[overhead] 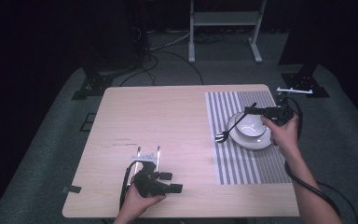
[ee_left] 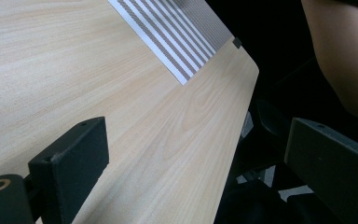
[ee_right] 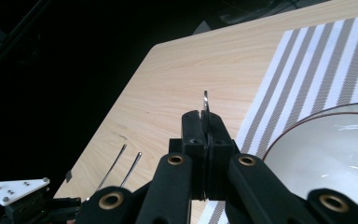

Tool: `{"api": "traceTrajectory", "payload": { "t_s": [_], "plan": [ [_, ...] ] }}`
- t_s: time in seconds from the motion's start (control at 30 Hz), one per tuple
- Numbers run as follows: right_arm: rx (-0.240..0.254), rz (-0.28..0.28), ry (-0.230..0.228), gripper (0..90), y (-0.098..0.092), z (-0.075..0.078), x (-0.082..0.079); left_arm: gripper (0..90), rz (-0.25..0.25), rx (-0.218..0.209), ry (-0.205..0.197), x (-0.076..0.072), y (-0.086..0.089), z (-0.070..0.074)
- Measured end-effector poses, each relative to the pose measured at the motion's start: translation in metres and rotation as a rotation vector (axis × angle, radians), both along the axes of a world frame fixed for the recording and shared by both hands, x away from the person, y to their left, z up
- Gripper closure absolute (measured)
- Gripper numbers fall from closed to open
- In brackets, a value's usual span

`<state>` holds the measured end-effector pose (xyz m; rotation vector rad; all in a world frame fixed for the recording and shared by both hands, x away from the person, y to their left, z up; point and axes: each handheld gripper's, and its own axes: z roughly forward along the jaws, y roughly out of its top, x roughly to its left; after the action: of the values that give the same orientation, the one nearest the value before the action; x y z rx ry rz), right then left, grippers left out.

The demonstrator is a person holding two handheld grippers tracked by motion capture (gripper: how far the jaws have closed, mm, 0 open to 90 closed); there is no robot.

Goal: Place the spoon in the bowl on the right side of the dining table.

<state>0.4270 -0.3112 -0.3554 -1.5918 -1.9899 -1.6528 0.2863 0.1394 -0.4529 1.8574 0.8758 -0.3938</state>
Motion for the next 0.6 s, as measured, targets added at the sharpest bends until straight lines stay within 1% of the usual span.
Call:
{"api": "traceTrajectory", "payload": {
  "t_s": [0.17,0.3,0.6],
  "plan": [
    [0.001,-0.021,-0.003,89.2,-0.006,0.002,0.000,4.9,0.003,0.000,-0.002,0.000,0.000,0.000],
    [-0.006,-0.049,-0.006,89.2,-0.014,0.002,0.000,4.9,0.002,0.001,-0.002,0.000,0.000,0.000],
    [0.005,-0.096,-0.008,89.2,-0.028,0.002,0.000,4.9,0.000,0.000,-0.003,0.000,0.000,0.000]
  ]
}}
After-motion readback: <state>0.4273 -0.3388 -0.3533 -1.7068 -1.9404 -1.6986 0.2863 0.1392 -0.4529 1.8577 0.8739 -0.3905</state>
